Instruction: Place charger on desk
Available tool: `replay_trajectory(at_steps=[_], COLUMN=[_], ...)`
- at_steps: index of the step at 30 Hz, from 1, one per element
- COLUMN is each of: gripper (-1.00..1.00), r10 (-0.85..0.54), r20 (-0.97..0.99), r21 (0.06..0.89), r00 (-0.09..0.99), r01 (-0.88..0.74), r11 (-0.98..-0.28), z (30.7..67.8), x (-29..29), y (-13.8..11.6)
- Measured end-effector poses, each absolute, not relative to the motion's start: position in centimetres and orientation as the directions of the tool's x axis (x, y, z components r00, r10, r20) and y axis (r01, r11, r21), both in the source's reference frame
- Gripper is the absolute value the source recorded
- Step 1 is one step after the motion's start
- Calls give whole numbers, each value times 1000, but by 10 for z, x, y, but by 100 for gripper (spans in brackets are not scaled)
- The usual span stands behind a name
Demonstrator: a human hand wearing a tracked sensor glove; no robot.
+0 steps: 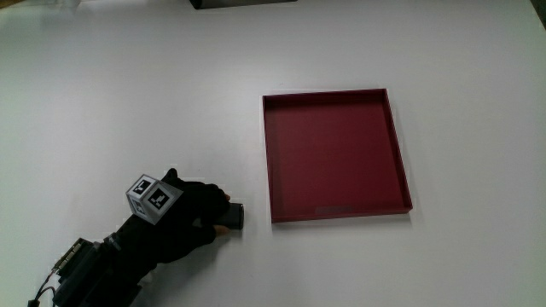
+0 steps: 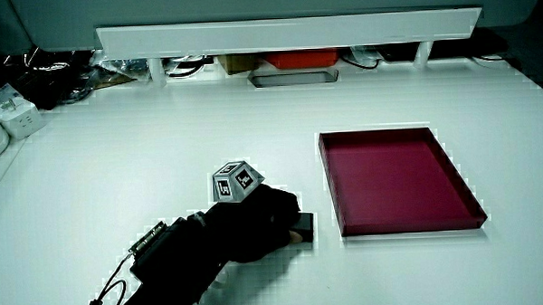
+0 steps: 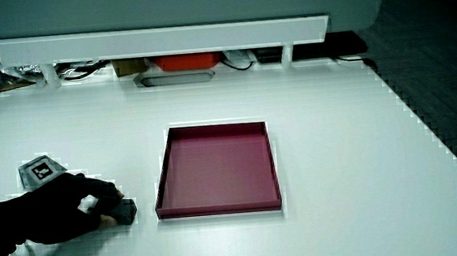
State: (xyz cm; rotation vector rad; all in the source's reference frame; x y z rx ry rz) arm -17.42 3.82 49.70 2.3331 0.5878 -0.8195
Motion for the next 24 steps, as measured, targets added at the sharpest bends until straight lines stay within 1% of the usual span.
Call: replay_trajectory(at_steps=[3,5,7,10,11,16,17,18,19,22,24], gripper=[0,0,-11,-26,-32,-58,-63,-68,-74,-89,-100], r10=[193,215,192,226,213,210,308,439,389,389,282], r20=[-661,-660,-674,-650,-642,-667,-635,-514,-570,-574,-569], r21=[400,385,388,382,400,368,308,260,262,239,310], r00=[725,719,713,725,737,715,709,737,724,720,773], r01=[558,570,563,570,559,561,598,621,608,602,519], r11=[-727,-726,-730,-727,-727,-741,-740,-739,-749,-762,-797], z=[498,496,499,494,493,487,484,467,469,453,443], x=[-175,-174,-175,-174,-175,-184,-186,-185,-190,-197,-201], y=[39,39,40,39,39,36,32,27,25,12,6])
